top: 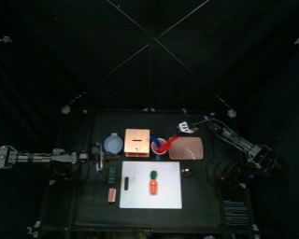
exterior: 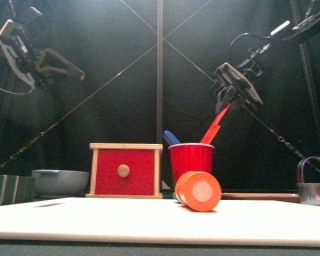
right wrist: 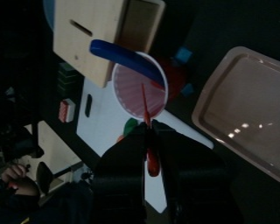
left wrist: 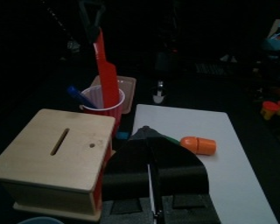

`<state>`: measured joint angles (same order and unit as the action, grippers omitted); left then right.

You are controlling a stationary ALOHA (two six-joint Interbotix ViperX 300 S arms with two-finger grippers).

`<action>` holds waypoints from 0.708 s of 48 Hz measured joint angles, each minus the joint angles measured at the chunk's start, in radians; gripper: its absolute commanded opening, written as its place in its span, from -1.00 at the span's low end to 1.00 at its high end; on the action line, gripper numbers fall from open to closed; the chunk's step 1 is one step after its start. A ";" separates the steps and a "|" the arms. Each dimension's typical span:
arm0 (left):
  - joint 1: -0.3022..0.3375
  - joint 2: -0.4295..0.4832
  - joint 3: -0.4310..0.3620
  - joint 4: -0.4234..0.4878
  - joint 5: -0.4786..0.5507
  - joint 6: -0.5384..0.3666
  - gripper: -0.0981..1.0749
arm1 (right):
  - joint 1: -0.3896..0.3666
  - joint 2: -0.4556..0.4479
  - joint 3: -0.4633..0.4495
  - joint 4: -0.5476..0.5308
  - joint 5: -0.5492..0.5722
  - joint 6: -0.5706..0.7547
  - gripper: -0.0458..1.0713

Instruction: Grab knife with other hand

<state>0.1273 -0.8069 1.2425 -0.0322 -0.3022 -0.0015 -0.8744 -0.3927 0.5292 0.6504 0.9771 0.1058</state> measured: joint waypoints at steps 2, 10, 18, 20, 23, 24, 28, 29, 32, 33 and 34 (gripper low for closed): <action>0.002 0.000 0.000 0.000 0.000 0.000 -0.83 | -0.006 -0.029 0.017 0.000 -0.003 -0.006 -0.13; 0.006 0.000 0.000 0.000 -0.002 0.003 -0.83 | -0.008 -0.163 0.081 0.002 -0.071 -0.032 -0.13; 0.011 0.000 -0.002 0.005 -0.002 0.005 -0.83 | 0.072 -0.295 0.173 0.017 -0.236 -0.120 -0.13; 0.012 0.000 -0.002 0.006 0.000 0.005 -0.83 | 0.103 -0.322 0.196 0.021 -0.278 -0.137 -0.13; 0.014 0.003 -0.002 0.012 -0.002 0.005 -0.83 | 0.158 -0.354 0.235 0.026 -0.350 -0.160 -0.13; 0.015 0.003 -0.003 0.014 -0.002 0.005 -0.82 | 0.184 -0.365 0.255 0.026 -0.390 -0.166 -0.13; 0.017 0.012 -0.014 0.023 -0.002 0.005 -0.82 | 0.270 -0.383 0.307 0.012 -0.503 -0.172 -0.13; 0.017 0.017 -0.017 0.025 -0.002 0.003 -0.82 | 0.293 -0.387 0.319 0.003 -0.535 -0.173 -0.13; 0.018 0.031 -0.031 0.029 -0.002 0.003 -0.81 | 0.360 -0.393 0.348 -0.032 -0.620 -0.173 -0.13; 0.018 0.037 -0.035 0.031 -0.003 0.005 -0.80 | 0.383 -0.396 0.357 -0.048 -0.649 -0.173 -0.13; 0.018 0.043 -0.038 0.032 -0.002 0.005 -0.80 | 0.408 -0.396 0.365 -0.066 -0.676 -0.172 -0.13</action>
<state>0.1457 -0.7639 1.2042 0.0000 -0.3037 0.0031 -0.4663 -0.7885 0.8943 0.5844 0.3007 -0.0660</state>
